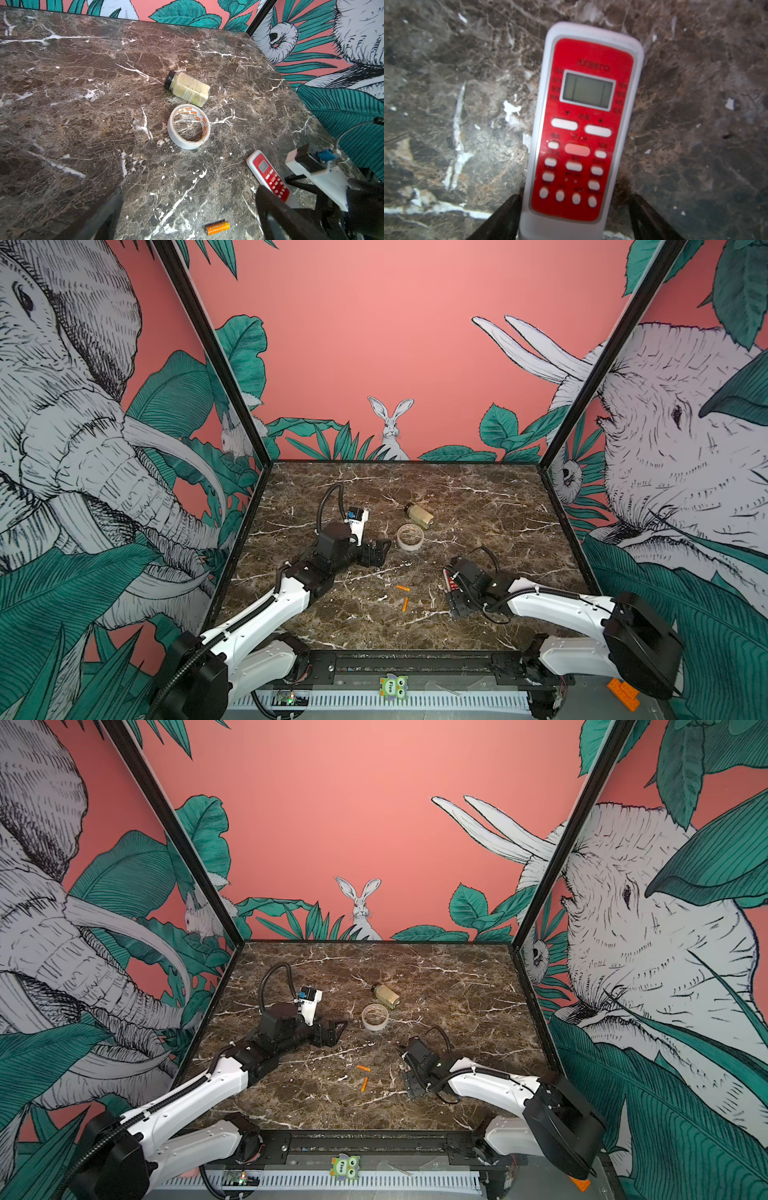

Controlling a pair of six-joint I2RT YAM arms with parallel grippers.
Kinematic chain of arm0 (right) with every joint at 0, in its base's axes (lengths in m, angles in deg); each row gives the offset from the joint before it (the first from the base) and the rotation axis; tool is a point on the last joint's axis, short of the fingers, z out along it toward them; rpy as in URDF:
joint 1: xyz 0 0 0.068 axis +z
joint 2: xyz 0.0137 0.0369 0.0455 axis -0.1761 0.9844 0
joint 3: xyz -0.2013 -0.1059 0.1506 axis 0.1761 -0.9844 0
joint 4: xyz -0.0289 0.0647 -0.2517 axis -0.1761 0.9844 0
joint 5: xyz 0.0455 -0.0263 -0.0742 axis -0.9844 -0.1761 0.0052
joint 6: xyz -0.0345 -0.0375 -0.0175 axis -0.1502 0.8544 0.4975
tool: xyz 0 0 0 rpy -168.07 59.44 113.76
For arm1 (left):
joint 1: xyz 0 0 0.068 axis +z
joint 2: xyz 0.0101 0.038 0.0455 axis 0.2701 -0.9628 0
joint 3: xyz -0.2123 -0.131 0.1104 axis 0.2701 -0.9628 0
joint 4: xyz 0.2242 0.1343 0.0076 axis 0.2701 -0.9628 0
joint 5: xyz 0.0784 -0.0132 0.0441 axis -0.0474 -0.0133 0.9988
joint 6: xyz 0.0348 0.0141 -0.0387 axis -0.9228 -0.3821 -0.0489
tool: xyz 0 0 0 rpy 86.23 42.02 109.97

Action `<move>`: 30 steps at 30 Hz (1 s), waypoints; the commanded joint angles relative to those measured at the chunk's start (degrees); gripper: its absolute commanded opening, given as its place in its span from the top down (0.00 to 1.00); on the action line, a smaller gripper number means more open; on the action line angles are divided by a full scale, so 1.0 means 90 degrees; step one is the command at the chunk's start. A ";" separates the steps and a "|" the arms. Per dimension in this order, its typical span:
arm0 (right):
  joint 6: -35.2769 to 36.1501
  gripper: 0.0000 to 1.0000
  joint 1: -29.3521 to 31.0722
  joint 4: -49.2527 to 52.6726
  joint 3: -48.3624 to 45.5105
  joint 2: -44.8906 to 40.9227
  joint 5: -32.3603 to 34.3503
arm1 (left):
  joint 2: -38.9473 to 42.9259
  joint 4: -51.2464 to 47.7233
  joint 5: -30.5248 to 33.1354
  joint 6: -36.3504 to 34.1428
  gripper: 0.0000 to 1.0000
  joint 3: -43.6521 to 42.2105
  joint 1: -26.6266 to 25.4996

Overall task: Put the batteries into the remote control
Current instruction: 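Grasp the remote with the right gripper and lift it toward the left gripper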

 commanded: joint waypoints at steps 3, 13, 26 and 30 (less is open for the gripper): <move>-0.0119 0.31 0.0059 -0.0175 -0.0060 0.0094 0.0040 | 0.0179 0.0156 0.0025 0.0058 0.00 -0.0096 -0.0026; -0.0060 0.56 0.0059 -0.0237 -0.0110 -0.0023 0.0028 | 0.0244 0.0352 -0.0096 0.0112 0.01 -0.0147 -0.0038; 0.0892 0.78 0.0059 -0.1491 0.0074 -0.1702 -0.1253 | 0.0542 0.1982 -0.1766 0.0548 0.00 -0.0097 -0.0037; 0.1158 0.82 0.0059 -0.1859 0.0504 -0.1895 -0.2001 | 0.0484 0.2078 -0.2543 0.0605 0.00 0.0303 -0.0040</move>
